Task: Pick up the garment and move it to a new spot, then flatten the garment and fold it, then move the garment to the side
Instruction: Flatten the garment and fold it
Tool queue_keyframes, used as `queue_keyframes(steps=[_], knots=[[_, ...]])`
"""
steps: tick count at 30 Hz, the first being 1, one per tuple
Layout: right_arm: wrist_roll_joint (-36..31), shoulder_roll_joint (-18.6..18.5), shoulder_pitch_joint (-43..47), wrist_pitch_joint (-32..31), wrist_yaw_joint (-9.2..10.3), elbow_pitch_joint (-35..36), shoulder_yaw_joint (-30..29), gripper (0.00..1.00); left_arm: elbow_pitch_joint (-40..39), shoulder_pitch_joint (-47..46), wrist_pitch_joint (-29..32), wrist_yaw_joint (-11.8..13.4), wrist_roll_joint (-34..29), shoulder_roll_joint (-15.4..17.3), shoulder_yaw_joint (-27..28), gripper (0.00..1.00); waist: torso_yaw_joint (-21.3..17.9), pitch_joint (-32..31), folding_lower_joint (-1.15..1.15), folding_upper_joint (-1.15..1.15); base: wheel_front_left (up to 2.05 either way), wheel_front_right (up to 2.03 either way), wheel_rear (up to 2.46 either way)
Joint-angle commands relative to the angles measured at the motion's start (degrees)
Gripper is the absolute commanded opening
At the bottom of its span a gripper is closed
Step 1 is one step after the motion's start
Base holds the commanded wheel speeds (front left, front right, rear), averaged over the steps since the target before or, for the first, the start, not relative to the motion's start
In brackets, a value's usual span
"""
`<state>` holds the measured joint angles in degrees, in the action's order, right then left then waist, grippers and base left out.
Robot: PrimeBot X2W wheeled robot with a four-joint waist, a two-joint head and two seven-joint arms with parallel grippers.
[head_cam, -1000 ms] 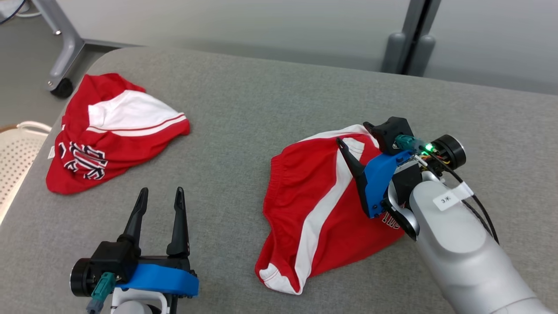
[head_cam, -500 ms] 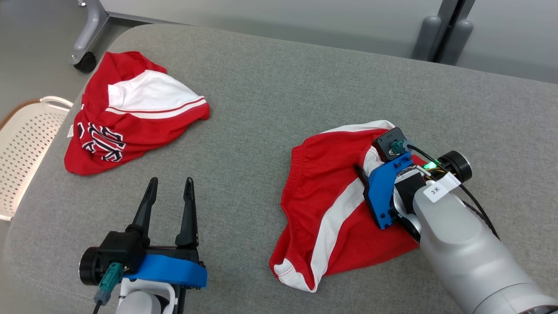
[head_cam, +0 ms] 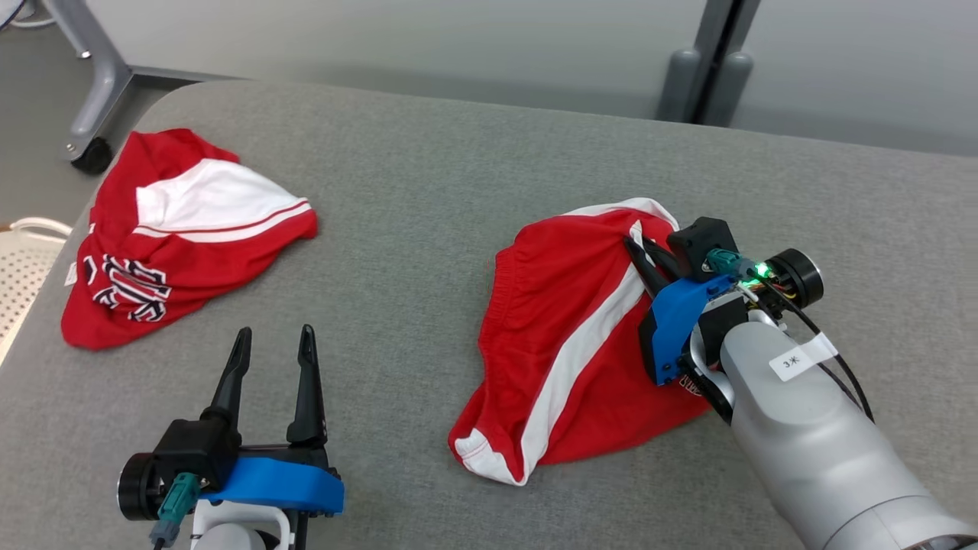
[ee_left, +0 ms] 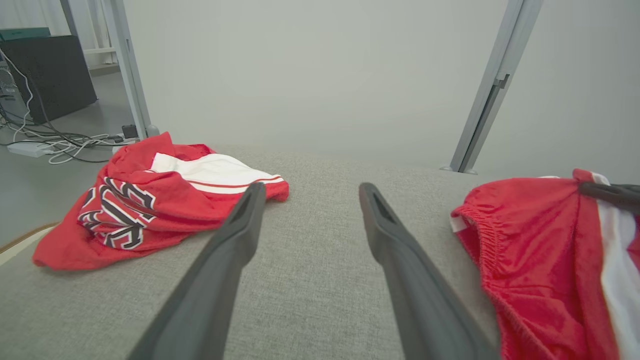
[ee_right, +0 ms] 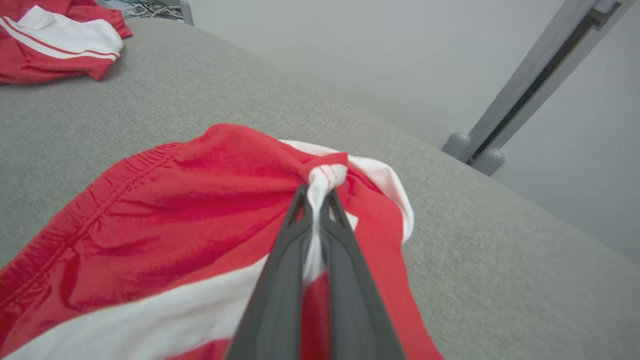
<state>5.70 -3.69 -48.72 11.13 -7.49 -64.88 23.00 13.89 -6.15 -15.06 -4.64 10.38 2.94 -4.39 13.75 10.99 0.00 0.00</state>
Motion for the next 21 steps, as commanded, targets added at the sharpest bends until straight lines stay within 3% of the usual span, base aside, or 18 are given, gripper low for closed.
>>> queue_keyframes(steps=[1, 9, 15, 21], knots=[[0.6, 0.3, 1.4, 1.6, -0.01, 0.9, -0.1, 0.00, -0.2, 0.3, -0.2, -0.2, -0.5, -0.1, 0.5, 1.00, -2.5, -1.7, 0.00, 0.00, 0.00, 0.00, 0.00], [2.3, -1.3, 8.6, 4.1, -0.01, 10.3, -0.8, 0.00, -0.4, 1.2, -0.2, -0.7, -0.7, -0.1, 0.9, 1.00, -7.7, -3.4, 0.00, 0.00, 0.00, 0.00, 0.00], [2.1, -3.3, 23.2, 4.1, -0.01, 25.0, -4.6, 0.00, -0.4, 2.4, -0.2, -0.5, -0.6, -0.1, 1.3, 1.00, -9.8, -4.6, 0.00, 0.00, 0.00, 0.00, 0.00], [1.3, -2.0, 37.6, 4.1, -0.01, 35.8, -10.9, 0.00, -0.3, 3.4, -0.2, -0.8, -0.6, -0.1, 1.5, 1.00, -10.8, -5.4, 0.00, 0.00, 0.00, 0.00, 0.00]])
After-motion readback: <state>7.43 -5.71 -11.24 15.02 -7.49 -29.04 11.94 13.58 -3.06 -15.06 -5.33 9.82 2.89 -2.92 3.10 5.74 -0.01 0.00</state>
